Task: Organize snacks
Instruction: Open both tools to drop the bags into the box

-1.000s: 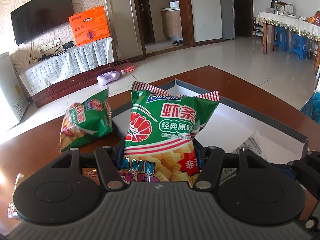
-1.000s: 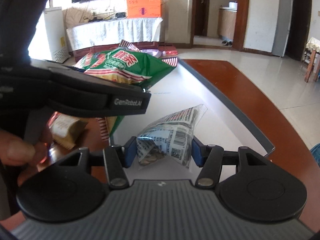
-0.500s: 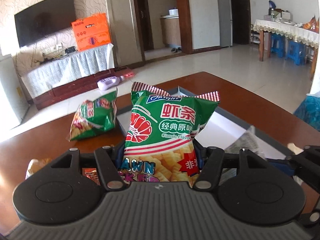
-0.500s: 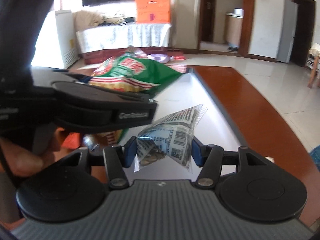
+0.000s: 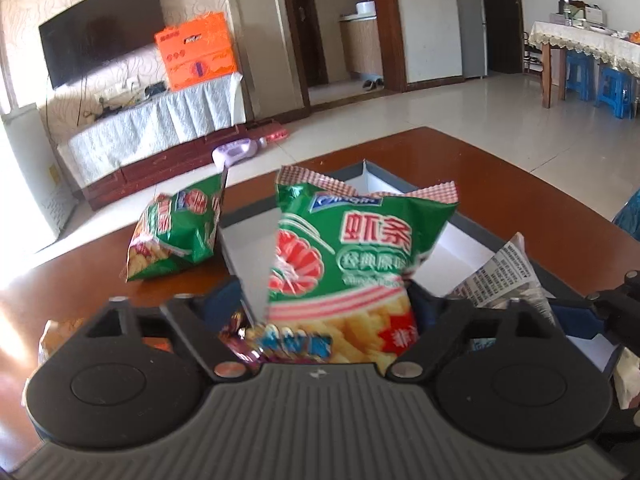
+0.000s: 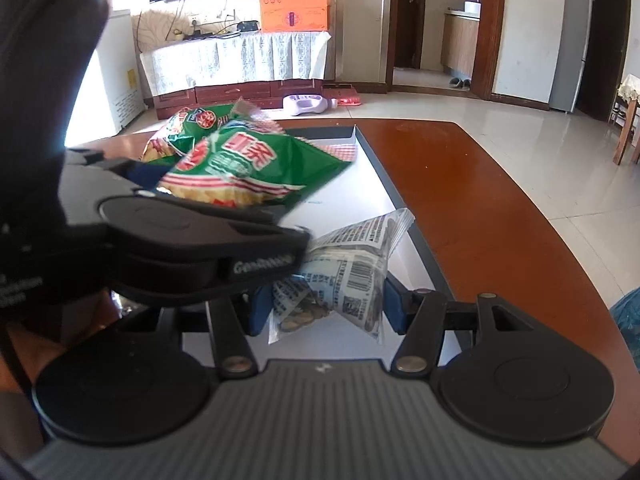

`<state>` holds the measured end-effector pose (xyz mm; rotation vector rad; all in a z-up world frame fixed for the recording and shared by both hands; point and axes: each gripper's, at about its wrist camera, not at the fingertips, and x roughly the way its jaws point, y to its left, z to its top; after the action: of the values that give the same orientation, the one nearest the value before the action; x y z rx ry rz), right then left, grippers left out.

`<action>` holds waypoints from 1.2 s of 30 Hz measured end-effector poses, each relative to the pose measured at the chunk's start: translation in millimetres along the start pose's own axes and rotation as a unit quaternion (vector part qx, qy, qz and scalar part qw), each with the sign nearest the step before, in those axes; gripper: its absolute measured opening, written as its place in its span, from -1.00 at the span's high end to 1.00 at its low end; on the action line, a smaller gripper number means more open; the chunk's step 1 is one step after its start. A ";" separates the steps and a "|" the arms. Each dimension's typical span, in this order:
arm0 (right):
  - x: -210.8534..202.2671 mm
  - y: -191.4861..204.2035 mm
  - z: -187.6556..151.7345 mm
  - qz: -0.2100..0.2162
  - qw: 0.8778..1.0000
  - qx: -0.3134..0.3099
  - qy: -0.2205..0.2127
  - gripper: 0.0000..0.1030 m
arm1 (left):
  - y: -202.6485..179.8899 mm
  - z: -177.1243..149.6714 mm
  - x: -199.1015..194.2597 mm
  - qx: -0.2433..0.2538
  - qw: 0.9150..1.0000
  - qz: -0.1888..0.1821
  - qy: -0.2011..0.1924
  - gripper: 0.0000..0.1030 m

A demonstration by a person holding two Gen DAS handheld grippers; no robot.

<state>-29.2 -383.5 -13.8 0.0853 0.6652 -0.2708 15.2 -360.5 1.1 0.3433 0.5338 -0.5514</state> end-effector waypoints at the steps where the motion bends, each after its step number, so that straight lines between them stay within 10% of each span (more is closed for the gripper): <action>1: -0.2 -0.6 -0.7 -0.003 1.000 -0.003 0.002 -0.17 | -0.8 1.5 0.8 0.004 1.000 -0.001 -0.002 -0.76; 36: -85.0 43.1 -0.3 -0.021 0.995 -0.040 -0.088 -0.38 | 44.5 -16.1 -95.7 -0.023 0.997 0.003 -0.073 -0.95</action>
<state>-81.5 -323.3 38.3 -0.0298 0.5022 -0.2888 -34.5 -279.2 49.3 0.2581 0.4037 -0.5528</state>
